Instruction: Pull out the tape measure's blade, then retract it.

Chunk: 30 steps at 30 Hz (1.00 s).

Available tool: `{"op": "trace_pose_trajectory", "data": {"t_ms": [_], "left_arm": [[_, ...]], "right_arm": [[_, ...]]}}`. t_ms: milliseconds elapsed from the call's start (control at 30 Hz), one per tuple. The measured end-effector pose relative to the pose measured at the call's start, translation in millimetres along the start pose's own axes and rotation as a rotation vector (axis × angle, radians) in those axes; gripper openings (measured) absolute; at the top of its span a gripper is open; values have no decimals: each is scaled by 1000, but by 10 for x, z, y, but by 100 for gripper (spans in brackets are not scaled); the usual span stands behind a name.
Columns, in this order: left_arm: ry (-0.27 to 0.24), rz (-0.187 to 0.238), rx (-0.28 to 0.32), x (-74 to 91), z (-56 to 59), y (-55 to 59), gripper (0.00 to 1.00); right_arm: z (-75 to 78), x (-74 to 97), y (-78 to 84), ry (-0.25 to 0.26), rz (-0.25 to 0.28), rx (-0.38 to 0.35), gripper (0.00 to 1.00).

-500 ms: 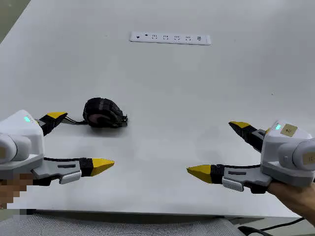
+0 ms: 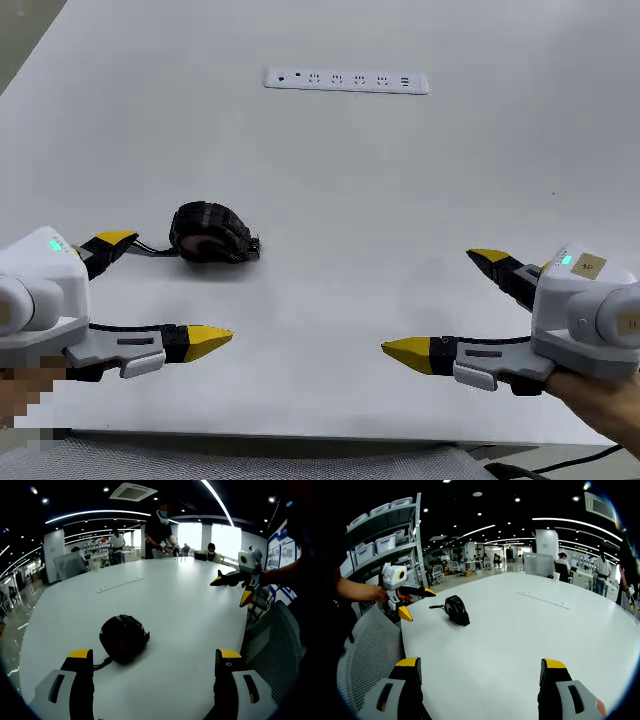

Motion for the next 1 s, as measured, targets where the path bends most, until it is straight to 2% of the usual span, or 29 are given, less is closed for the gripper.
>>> {"op": "trace_pose_trajectory", "data": {"t_ms": [633, 1000], "left_arm": [[8, -9, -12, -11, -16, -19, 99], [28, -17, -33, -65, -57, -68, 99]], "right_arm": [[58, 2, -7, 10, 2, 31, 99], [110, -42, 1, -13, -31, 50, 99]]}}
Point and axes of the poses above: the centre of the closed fingertips' face, and the gripper's own axes: x roughly backward along the fingers, z roughly to its right, y roughly out of its underside, the point moved 5 cm from there along x, roughly backward along the fingers, and after that the axes turned 1 degree about x, right-handed, at the moved point
